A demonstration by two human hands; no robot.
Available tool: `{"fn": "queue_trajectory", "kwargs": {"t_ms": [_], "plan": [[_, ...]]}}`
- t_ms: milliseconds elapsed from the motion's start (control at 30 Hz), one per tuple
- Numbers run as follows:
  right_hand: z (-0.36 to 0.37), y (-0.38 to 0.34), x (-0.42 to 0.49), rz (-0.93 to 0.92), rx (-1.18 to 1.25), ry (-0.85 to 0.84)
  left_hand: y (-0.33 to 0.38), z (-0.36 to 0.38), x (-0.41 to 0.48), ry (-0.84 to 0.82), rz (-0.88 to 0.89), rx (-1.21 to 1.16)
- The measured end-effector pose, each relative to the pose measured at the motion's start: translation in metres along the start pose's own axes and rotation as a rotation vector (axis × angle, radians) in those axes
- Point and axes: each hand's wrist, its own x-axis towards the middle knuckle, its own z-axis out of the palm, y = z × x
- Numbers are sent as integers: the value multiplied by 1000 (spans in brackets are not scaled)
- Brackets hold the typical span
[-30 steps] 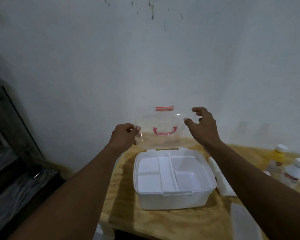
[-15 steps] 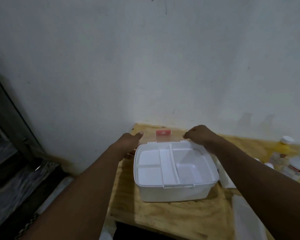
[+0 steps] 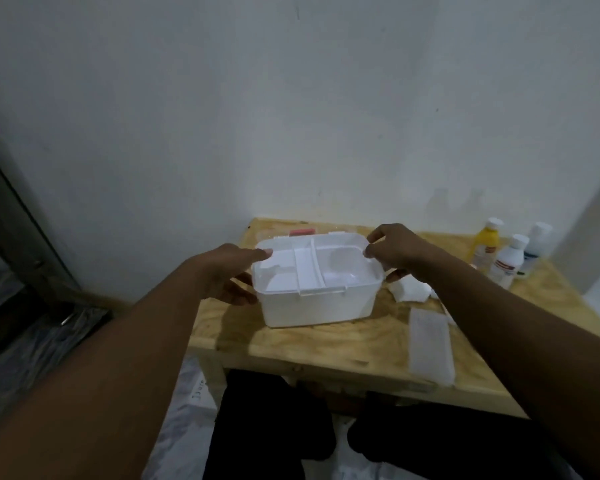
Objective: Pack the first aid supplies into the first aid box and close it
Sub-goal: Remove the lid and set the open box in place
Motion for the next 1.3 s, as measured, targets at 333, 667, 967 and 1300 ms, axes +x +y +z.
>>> {"fn": "queue_trajectory", "kwargs": {"t_ms": [333, 667, 967, 1300], "plan": [[32, 14, -21, -12, 49, 231, -6, 24, 9, 398, 128, -10], [42, 25, -15, -41, 102, 288, -8, 35, 21, 495, 206, -30], [-14, 63, -49, 123, -658, 184, -4, 38, 16, 506, 210, -4], [12, 58, -71, 192, -682, 83, -2, 47, 11, 505, 210, -1]]}}
